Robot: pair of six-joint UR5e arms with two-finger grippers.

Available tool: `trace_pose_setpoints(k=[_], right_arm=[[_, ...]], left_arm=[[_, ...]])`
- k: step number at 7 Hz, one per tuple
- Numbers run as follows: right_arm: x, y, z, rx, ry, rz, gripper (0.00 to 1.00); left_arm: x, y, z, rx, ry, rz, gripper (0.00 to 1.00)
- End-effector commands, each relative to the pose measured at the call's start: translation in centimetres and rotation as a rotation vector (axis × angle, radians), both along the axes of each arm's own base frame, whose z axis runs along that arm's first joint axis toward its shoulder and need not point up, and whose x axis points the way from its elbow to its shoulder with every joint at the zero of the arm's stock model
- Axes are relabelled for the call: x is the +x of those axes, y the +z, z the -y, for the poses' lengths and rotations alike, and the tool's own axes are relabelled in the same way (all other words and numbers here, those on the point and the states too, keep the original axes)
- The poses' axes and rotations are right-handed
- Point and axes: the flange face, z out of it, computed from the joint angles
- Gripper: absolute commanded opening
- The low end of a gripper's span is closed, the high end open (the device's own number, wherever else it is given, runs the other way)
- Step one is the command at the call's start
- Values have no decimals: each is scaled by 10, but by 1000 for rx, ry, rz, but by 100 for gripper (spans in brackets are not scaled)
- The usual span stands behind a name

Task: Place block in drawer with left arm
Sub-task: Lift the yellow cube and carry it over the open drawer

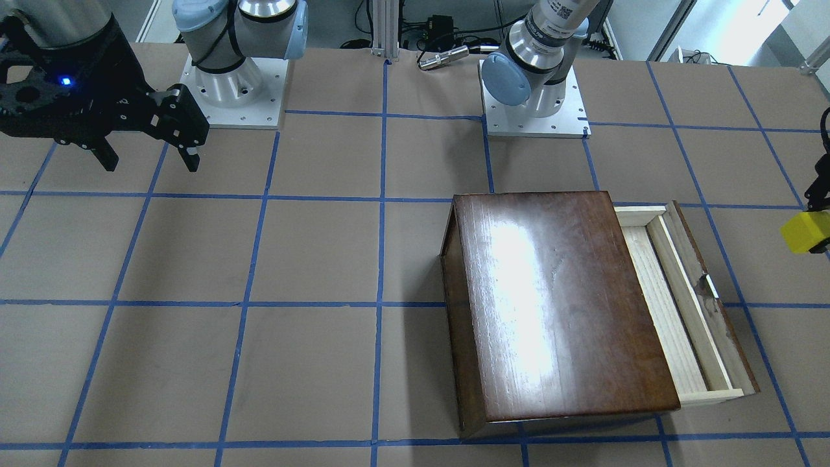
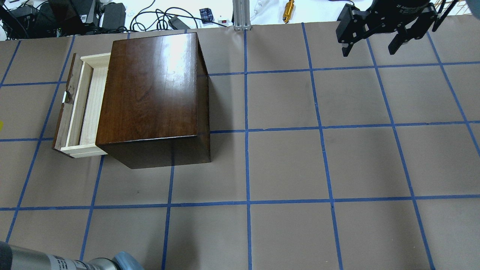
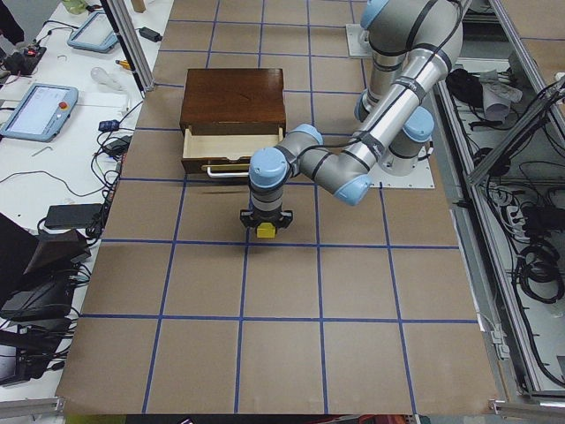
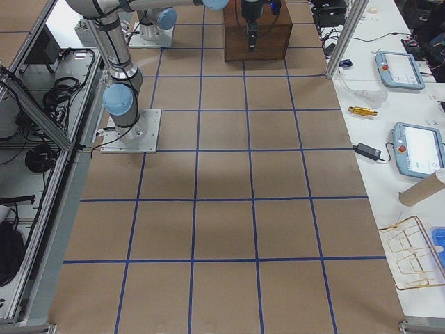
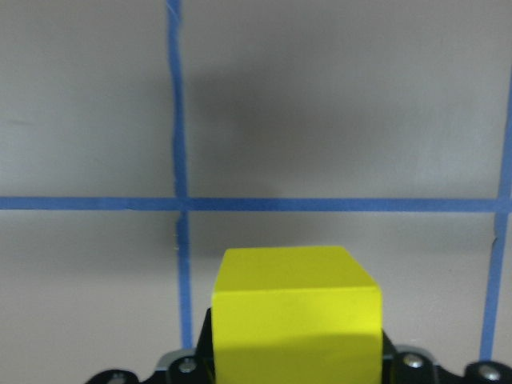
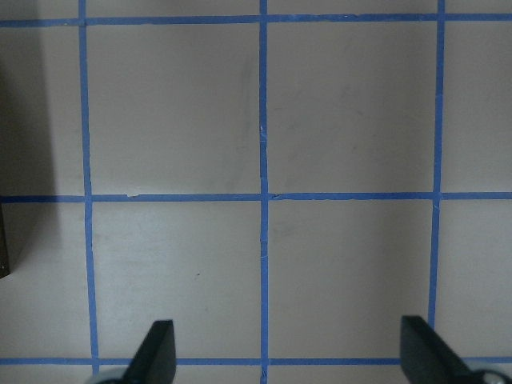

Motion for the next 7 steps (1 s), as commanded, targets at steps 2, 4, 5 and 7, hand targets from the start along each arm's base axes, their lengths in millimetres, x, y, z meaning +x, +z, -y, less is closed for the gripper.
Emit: trace_pose_setpoints(k=[2, 4, 5, 7], right_arm=[[0, 0, 0, 0, -1, 0, 100], [0, -1, 0, 1, -1, 0, 100], [0, 0, 0, 0, 0, 0, 100], [-1, -1, 1, 1, -1, -1, 100]], left_arm=[[-124, 36, 68, -8, -33, 0, 0], [-180, 38, 91, 3, -35, -7, 0], [-181, 28, 91, 28, -35, -23, 0], [-204, 18, 93, 56, -18, -39, 0]])
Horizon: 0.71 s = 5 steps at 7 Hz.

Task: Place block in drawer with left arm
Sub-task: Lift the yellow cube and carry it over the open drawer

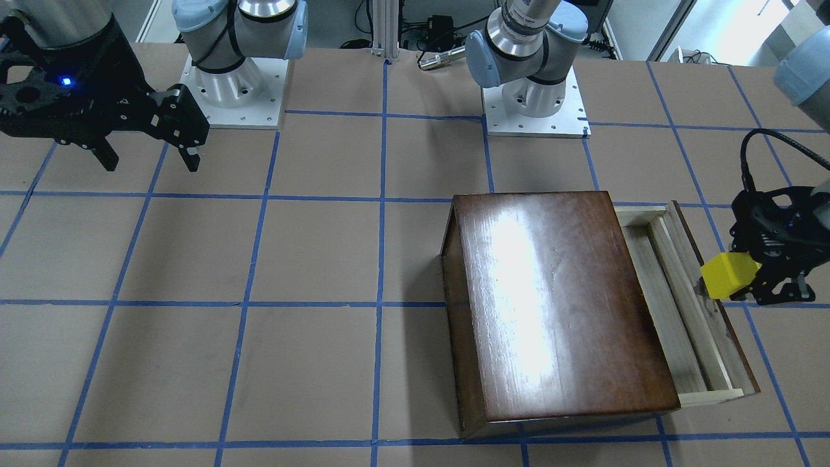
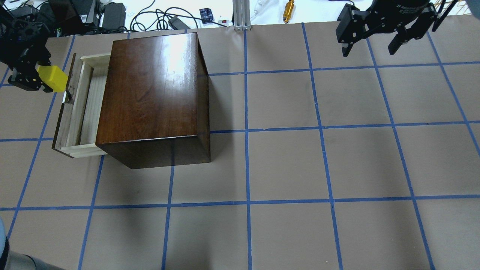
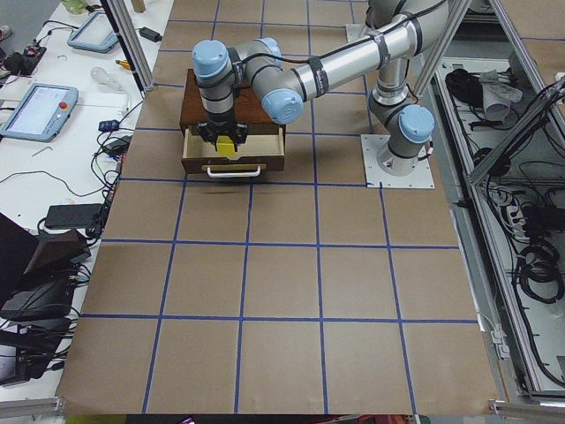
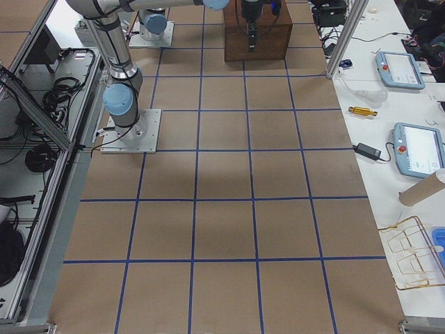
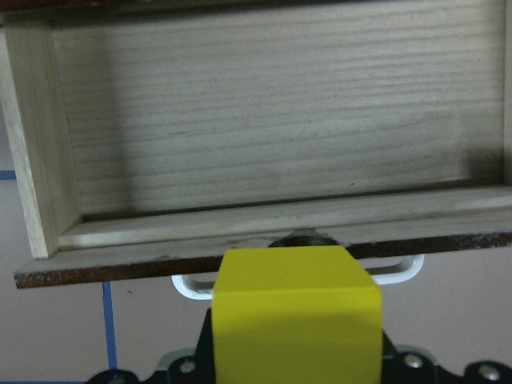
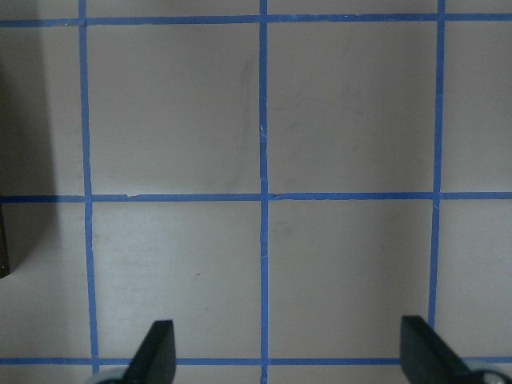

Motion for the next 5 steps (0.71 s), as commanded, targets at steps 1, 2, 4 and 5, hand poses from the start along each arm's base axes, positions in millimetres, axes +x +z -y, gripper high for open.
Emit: trace_pose_setpoints(k=[1, 2, 4, 5], right_arm=[[0, 0, 0, 1, 0, -1, 100], [0, 1, 0, -1, 0, -1, 100], [0, 0, 0, 1, 0, -1, 100], [0, 0, 0, 0, 0, 0, 100]], left_arm=[[-24, -14, 1, 29, 41, -20, 0], [-24, -20, 2, 34, 29, -22, 0], [-25, -29, 2, 48, 44, -30, 0], [-29, -40, -2, 68, 46, -33, 0]])
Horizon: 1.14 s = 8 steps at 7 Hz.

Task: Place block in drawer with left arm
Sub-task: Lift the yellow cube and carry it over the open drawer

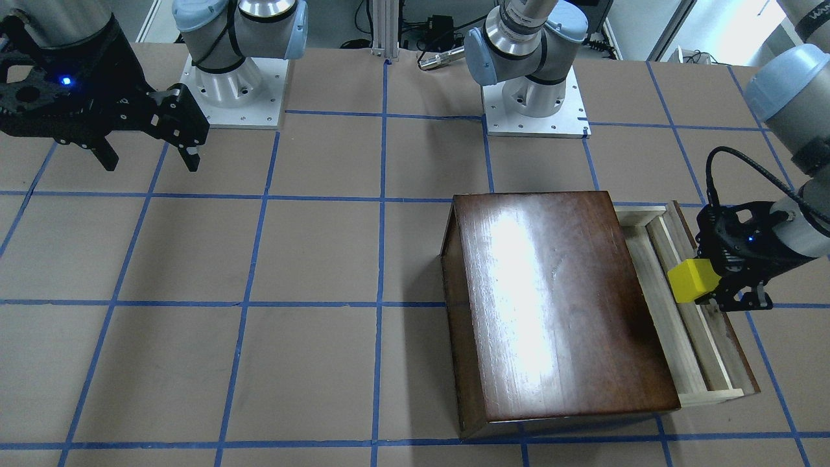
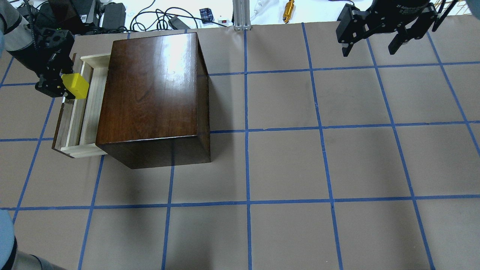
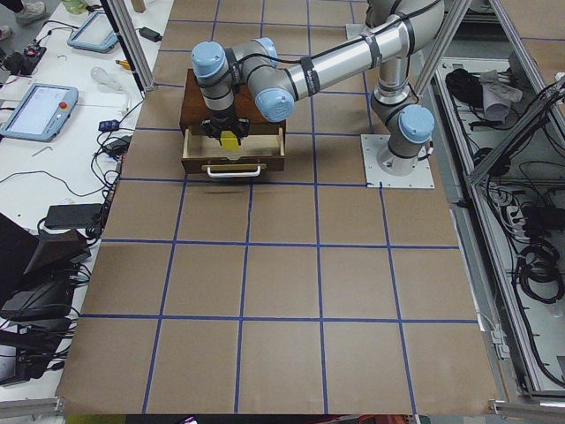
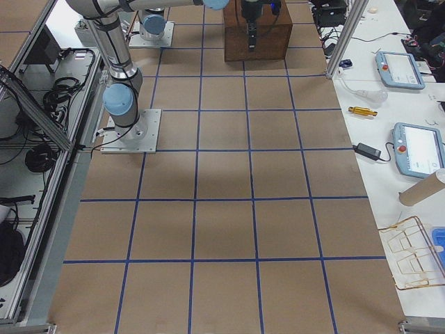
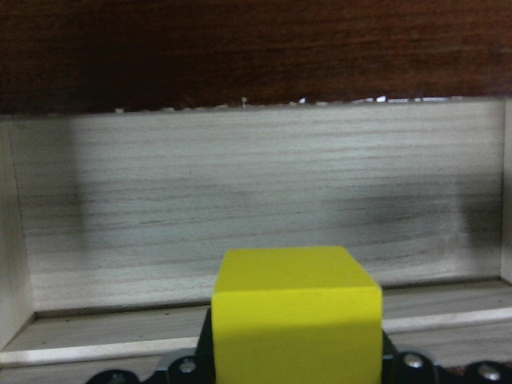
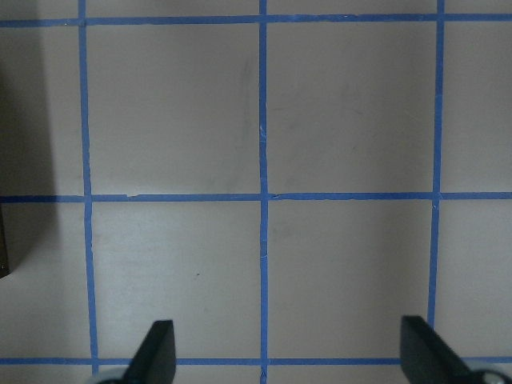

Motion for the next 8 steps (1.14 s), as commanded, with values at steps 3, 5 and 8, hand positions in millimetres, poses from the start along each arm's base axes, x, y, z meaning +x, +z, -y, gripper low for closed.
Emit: trace_pose_setpoints(k=[3, 5, 8], right_arm=[[-1, 0, 0, 1, -2, -1, 100], [-1, 0, 0, -1, -1, 1, 100], [-1, 0, 0, 1, -2, -1, 100]], left_arm=[[-7, -33, -7, -4, -2, 2, 0], [-9, -42, -12, 15, 2, -4, 3], [-12, -47, -11, 11, 12, -45, 51]])
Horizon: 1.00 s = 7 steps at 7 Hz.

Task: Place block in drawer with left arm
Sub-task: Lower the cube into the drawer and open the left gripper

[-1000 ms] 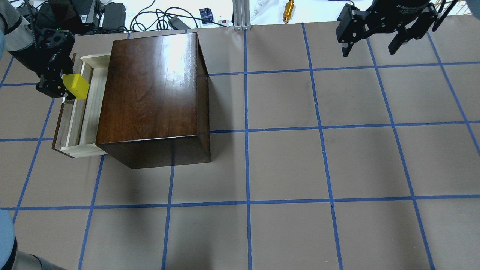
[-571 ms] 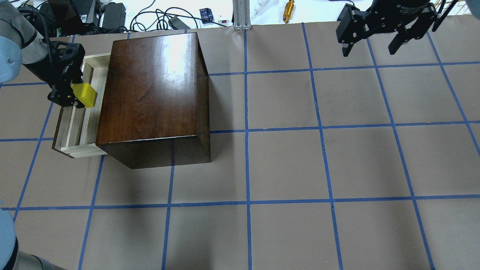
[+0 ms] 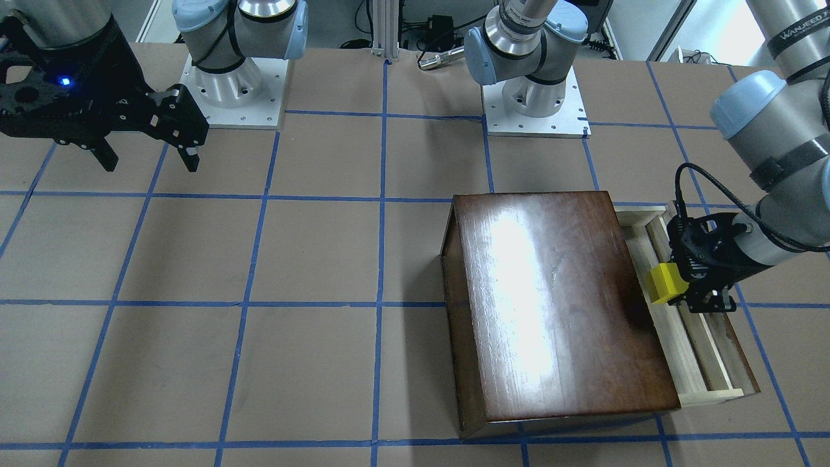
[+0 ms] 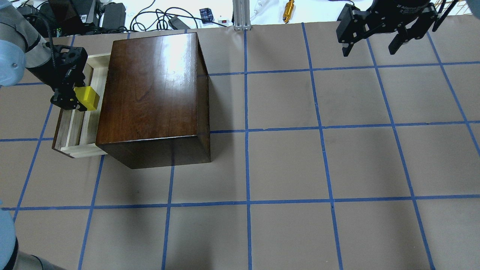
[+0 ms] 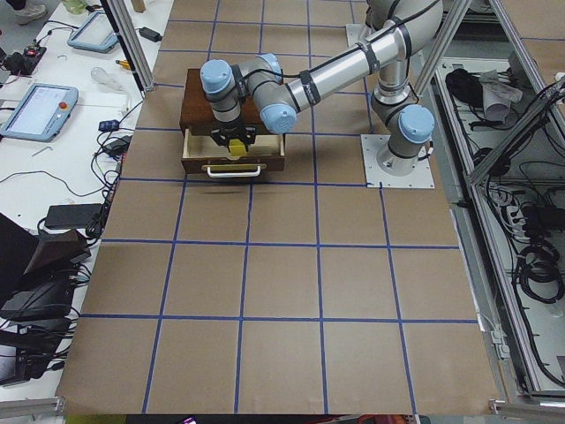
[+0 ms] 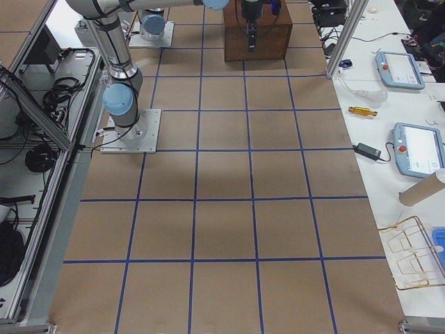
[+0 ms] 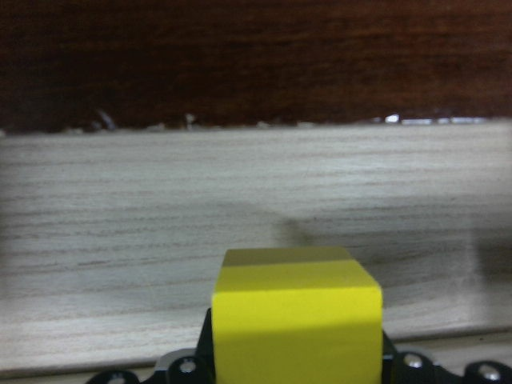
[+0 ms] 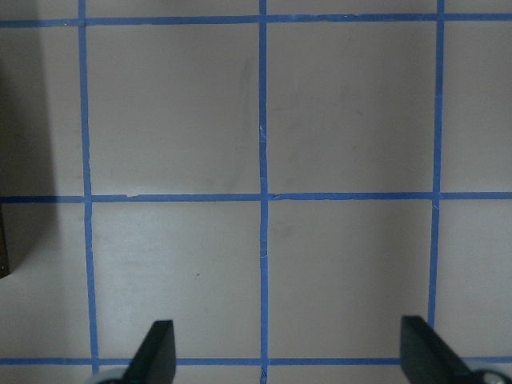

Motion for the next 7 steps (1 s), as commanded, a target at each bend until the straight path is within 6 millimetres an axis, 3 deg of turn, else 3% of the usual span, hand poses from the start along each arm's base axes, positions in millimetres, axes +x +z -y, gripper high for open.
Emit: trace_pose_setpoints(k=[1, 5, 7], right_arm=[[1, 0, 0, 1, 1, 0, 100], [0, 0, 0, 1, 0, -1, 100], [0, 0, 0, -1, 0, 0, 100]], left_arm=[[-1, -4, 2, 0, 2, -19, 65], [7, 4, 4, -26, 17, -6, 77], [5, 47, 3, -89, 94, 29, 77]])
